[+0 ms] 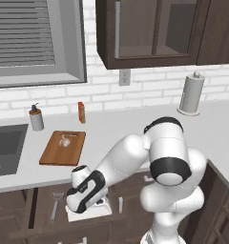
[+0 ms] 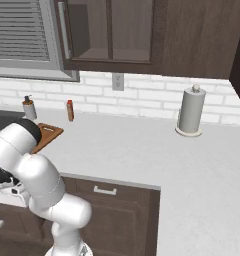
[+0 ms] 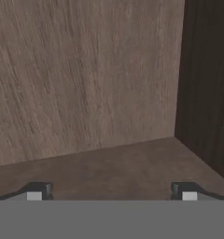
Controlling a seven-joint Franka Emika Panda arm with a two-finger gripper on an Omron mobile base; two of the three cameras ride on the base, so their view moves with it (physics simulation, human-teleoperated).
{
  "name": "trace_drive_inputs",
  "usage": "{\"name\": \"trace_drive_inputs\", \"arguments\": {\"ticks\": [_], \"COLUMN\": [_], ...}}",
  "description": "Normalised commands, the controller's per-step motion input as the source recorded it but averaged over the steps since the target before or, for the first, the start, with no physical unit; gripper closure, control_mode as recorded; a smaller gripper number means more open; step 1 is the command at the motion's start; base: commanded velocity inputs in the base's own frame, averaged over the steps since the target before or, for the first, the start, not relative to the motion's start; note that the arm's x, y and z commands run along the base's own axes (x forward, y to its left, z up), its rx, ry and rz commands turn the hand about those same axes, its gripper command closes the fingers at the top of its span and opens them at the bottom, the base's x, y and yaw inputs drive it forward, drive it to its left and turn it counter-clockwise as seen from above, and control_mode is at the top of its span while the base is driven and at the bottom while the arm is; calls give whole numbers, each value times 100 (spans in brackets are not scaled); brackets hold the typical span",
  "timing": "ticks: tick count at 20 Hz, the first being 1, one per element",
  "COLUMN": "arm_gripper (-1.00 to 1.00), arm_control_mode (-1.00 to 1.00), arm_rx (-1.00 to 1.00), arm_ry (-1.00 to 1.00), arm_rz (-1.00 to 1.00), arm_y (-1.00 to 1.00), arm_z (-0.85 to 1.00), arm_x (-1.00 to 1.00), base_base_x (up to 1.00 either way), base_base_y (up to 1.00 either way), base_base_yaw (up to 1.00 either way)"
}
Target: Place the appropriate cutting tool for cutting the garlic skin on the cutting board.
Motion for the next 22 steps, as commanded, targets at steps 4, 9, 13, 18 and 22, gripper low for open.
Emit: {"name": "trace_drive_inputs", "arguments": {"ticks": [4, 9, 13, 18, 22], "arm_gripper": [-100, -100, -100, -100, -100], "arm_control_mode": [-100, -100, -100, -100, -100], "arm_rx": [0, 1, 0, 0, 0], "arm_ry": [0, 0, 0, 0, 2], "arm_rz": [-7, -7, -7, -6, -6], "arm_y": [0, 0, 0, 0, 7], "arm_z": [-4, 0, 0, 3, 27], "arm_x": [-86, -97, -87, -46, 20], "base_base_x": [0, 0, 0, 0, 0], "base_base_y": [0, 0, 0, 0, 0], "base_base_yaw": [0, 0, 0, 0, 0]}}
